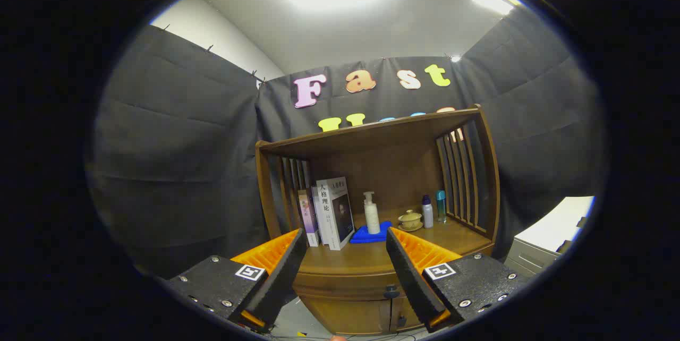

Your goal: Pull open the drawer, take out the items inside it, and place them on the countertop above the cabinet.

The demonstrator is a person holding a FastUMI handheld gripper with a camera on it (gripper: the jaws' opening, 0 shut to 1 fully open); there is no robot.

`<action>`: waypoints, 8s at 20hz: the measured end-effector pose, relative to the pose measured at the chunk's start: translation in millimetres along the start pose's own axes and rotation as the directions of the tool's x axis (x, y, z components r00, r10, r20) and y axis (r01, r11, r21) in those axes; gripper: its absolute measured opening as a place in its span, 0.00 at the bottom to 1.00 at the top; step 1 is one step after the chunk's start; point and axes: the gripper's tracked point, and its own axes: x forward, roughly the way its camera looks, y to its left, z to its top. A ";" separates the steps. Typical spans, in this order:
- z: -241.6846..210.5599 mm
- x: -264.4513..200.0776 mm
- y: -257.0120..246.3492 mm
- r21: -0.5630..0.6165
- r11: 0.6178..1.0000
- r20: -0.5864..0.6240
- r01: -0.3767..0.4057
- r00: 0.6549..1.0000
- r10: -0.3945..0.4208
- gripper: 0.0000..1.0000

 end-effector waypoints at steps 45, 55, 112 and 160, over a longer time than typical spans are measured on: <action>-252.0 94.2 -73.6 -0.246 0.954 -0.279 0.174 0.929 -0.241 0.94; -301.1 106.3 -88.1 -0.202 0.967 -0.351 0.153 0.911 -0.217 0.65; -286.9 -76.7 -47.4 -0.177 0.979 -0.417 0.105 0.892 -0.171 0.44; -334.9 73.4 -109.9 -0.239 0.935 -0.917 0.260 0.255 -0.306 0.70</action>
